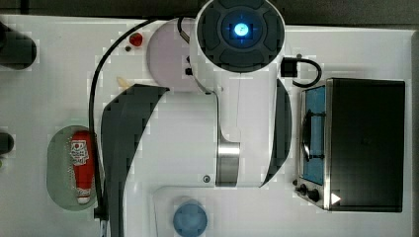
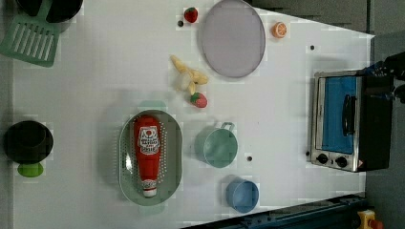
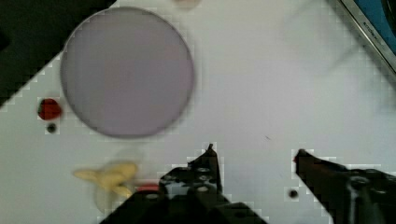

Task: Pick ketchup from strainer and place it on the table

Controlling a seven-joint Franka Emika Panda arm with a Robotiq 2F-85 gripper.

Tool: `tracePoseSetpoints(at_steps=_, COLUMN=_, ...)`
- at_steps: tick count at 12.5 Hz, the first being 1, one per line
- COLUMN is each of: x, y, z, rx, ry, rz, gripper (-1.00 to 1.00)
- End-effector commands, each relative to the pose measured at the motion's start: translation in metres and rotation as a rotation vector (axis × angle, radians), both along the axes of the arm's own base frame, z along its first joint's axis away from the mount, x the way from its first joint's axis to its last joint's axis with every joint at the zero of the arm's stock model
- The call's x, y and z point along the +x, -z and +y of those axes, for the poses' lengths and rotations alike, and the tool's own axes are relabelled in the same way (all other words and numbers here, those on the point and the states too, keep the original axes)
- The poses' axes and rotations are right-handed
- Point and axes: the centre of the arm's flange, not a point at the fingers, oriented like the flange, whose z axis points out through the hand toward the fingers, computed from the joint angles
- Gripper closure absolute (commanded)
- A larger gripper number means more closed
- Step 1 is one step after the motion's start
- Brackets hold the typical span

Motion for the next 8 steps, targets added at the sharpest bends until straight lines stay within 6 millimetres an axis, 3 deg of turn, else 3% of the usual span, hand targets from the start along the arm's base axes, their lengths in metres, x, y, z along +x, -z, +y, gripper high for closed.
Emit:
tracePoseSetpoints(at_steps=1, x=-0.075, y=-0.038, z=-0.023, rx=0.022, ry=0.103, rz=0.035, gripper=-0.58)
tracePoseSetpoints(at_steps=3, x=-0.073, y=-0.036, z=-0.003, rx=0.021, ry=0.066, rz=0.039, gripper=-0.99)
tracePoseSetpoints(at_steps=5, x=-0.071, y=-0.03, z=0.041, rx=0.015, ry=-0.016, rz=0.047, gripper=-1.0)
tracePoseSetpoints(at_steps=8, x=-0.073, y=-0.014, z=0.13, rx=-0.004, ry=-0.181, rz=0.049, gripper=-1.0)
